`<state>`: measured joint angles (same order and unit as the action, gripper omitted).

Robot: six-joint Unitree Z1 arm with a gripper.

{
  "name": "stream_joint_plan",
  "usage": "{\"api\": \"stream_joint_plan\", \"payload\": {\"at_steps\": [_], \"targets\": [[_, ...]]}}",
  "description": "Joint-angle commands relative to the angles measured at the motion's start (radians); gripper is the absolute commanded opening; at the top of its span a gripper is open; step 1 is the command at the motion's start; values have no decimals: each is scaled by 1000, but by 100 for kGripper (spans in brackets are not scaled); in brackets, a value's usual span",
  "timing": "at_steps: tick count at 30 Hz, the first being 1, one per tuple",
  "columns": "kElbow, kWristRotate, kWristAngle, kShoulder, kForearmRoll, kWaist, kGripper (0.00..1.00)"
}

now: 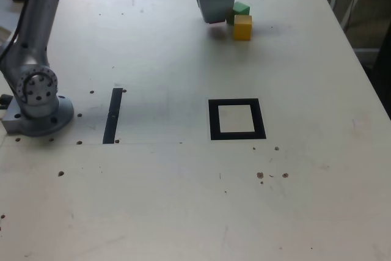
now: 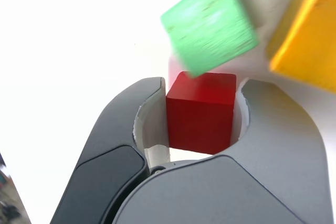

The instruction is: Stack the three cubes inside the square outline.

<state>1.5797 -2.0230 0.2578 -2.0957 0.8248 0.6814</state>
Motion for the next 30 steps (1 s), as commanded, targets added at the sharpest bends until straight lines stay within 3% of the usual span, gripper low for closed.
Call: {"api": "stream_joint_plan", "payload": {"at_steps": [1, 7, 15, 19, 27, 30], "targets": [[13, 19, 5, 32, 13, 6, 28], [11, 159, 30, 106, 58, 3, 28], [-128, 495, 128, 243, 69, -60, 28], [-242, 670, 154, 344, 80, -120, 28], [-326, 1127, 161, 393, 308, -307, 28], [-363, 1248, 161, 431, 352, -381, 28]]}}
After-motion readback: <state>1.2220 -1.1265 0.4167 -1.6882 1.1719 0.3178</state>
